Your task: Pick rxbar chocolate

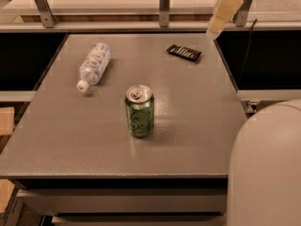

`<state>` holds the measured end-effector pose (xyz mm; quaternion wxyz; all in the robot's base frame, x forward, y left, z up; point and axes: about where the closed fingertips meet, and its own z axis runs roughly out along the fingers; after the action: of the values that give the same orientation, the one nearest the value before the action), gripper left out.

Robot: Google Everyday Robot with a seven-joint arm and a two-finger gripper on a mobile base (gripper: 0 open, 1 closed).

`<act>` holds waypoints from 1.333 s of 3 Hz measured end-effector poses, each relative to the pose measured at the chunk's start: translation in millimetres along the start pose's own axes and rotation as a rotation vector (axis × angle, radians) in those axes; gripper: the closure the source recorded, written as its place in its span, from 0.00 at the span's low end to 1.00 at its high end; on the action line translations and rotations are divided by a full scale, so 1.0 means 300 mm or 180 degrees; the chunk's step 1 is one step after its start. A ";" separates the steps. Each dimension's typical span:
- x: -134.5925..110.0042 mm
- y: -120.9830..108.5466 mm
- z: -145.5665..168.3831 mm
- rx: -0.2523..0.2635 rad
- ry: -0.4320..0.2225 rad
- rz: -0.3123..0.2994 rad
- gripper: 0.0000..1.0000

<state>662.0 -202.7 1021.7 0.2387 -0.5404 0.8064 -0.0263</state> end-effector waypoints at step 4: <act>-0.051 -0.094 0.143 0.0029 0.0118 0.0010 0.00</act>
Offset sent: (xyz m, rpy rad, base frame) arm 0.0247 -0.0158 0.0218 -0.1617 0.1422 -0.0453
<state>708.6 -191.5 997.7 0.2263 -0.5374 0.8114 -0.0396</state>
